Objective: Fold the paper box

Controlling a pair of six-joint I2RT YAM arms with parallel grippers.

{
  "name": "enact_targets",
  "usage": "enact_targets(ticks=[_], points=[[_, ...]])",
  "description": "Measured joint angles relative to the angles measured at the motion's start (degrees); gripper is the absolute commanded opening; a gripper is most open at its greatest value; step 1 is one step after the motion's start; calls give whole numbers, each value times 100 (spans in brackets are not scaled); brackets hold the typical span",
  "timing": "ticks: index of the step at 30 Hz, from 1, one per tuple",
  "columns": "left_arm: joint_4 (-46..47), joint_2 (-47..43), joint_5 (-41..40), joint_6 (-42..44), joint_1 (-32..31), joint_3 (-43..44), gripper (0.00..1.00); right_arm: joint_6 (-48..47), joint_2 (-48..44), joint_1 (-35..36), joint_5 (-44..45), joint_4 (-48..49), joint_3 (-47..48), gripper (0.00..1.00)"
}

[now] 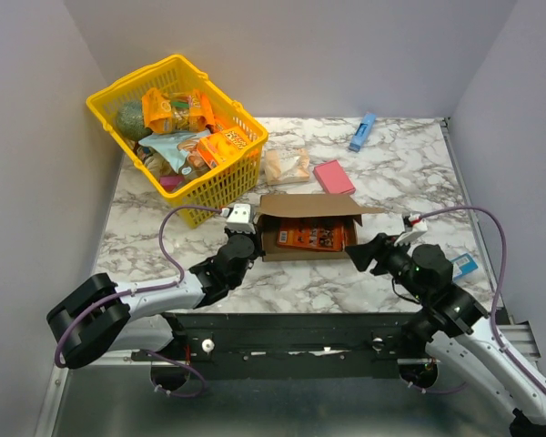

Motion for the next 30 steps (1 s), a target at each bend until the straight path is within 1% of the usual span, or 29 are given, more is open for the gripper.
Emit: enact_targets(ticks=[6, 10, 14, 19, 21, 23, 29, 30], points=[[-7, -4, -26, -81, -2, -13, 0, -35, -540, 0, -210, -1082, 577, 73], [-35, -22, -28, -118, -2, -13, 0, -61, -894, 0, -243, -1416, 791, 77], [-55, -31, -28, -149, -2, -15, 0, -190, -1093, 0, -258, -1593, 1158, 77], [-68, -39, -28, -157, -2, -22, 0, -367, -1010, 0, -280, -1399, 1766, 77], [-68, -55, -28, -157, -2, -46, 0, -393, -752, 0, -310, -1139, 1939, 76], [-66, -81, -28, -157, -2, -72, 0, -426, -269, 0, -387, -809, 2070, 75], [-52, -160, -26, -155, -2, -146, 0, -584, 1838, 0, -885, 234, 2570, 72], [-50, -160, -26, -155, -2, -146, 0, -599, 2166, 0, -951, 422, 2640, 70]])
